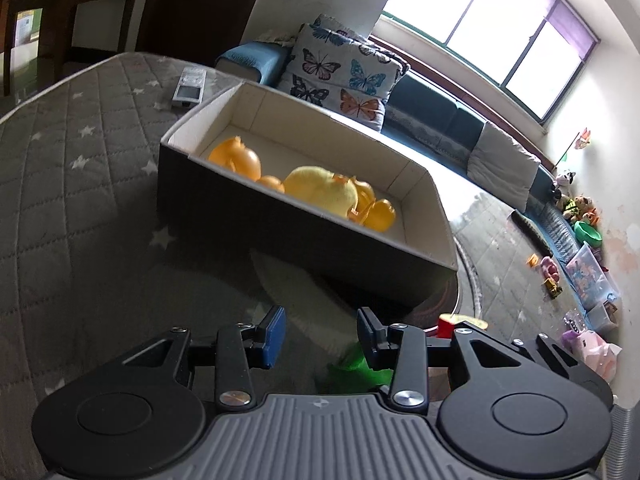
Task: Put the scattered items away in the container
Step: 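Withdraw the left tool from the box toward the green block, then close the left tool on the green soft block and lift it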
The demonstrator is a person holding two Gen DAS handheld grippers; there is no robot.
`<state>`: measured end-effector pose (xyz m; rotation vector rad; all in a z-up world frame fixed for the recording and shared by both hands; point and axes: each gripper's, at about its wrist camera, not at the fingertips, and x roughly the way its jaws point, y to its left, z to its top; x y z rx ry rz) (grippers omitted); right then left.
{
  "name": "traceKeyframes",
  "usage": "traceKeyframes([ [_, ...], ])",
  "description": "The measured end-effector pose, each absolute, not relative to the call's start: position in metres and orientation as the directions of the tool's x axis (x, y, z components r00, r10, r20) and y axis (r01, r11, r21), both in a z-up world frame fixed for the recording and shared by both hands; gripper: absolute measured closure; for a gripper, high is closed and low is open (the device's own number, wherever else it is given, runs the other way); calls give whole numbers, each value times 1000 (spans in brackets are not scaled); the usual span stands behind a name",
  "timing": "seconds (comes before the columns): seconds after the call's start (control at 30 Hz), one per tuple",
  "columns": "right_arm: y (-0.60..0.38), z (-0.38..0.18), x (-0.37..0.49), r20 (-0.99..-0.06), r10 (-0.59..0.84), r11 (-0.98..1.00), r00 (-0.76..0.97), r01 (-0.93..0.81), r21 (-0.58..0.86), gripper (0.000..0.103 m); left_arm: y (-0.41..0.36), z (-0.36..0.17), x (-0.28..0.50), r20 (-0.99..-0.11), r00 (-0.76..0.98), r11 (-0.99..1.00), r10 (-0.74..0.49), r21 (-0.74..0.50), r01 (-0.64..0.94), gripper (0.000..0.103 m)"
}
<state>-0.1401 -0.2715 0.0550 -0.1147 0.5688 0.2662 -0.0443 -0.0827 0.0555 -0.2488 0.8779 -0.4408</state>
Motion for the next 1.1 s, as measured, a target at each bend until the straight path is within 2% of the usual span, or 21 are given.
traceKeyframes([
  [0.47,-288,33,-154,-575,188,978,796,-205,36,20,-85,36,-53,-728,528,900,-436,-366,239,61],
  [1.1,-288,22,-153,-599,190,980,778,-191,63,22,-87,31,-57,-728,509,888,-460,-384,253,61],
])
